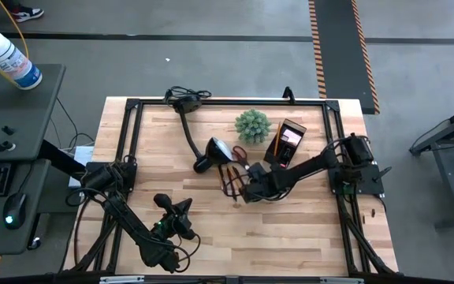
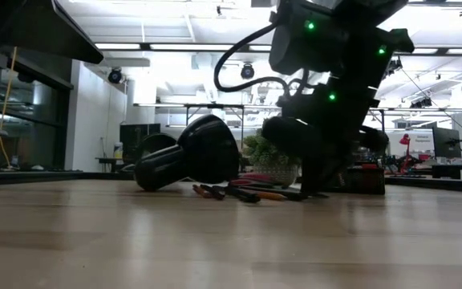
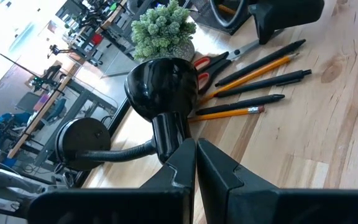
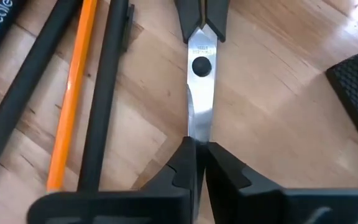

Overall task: Pick and place office supplies into organizer
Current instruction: Put the black scissors into the desk organizer, then put the right orange pencil into the desk organizer

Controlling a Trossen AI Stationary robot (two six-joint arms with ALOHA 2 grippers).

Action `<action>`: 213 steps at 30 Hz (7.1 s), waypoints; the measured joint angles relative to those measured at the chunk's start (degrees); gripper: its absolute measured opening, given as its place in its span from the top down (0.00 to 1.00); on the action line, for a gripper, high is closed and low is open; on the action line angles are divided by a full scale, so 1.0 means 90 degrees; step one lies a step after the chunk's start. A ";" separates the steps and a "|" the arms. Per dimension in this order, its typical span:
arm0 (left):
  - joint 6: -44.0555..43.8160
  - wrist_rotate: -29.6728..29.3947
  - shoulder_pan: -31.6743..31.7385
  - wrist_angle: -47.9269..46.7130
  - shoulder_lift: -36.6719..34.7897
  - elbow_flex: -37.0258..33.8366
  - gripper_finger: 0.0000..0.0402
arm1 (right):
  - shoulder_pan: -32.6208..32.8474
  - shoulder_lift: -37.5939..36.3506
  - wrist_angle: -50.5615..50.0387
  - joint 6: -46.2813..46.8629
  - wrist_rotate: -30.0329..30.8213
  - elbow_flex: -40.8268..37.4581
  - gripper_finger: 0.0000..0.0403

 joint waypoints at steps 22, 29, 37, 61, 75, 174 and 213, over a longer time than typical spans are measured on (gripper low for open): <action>0.0000 -0.0001 0.0000 0.0001 0.0000 -0.0001 0.99 | 0.1070 -0.0810 -0.1613 0.0568 -0.0013 0.0111 1.00; 0.0000 -0.0037 0.0002 0.0002 0.0000 0.0000 0.99 | 0.0990 -0.0929 -0.1406 -0.0584 0.0321 0.0163 1.00; -0.0022 -0.0044 0.0002 0.0000 -0.0002 -0.0001 0.99 | 0.0070 -0.0950 -0.1270 -0.3294 -0.0768 0.0573 0.98; -0.0088 0.0024 0.0002 0.0000 -0.0002 0.0000 0.99 | -0.1284 -0.0950 -0.0807 -0.7050 -0.1971 0.0684 0.57; -0.0119 0.0004 0.0002 0.0000 -0.0002 0.0000 0.99 | -0.1822 -0.0715 -0.0610 -0.7617 -0.2752 0.0685 0.61; -0.0185 -0.0050 0.0002 0.0007 0.0002 0.0002 0.99 | -0.1171 -0.4756 0.4164 -0.6037 0.3276 -0.2805 0.56; -0.0187 -0.0262 0.0010 0.0010 0.0002 0.0002 0.99 | 0.0676 -0.1513 0.5875 -0.2665 0.1411 -0.2684 0.65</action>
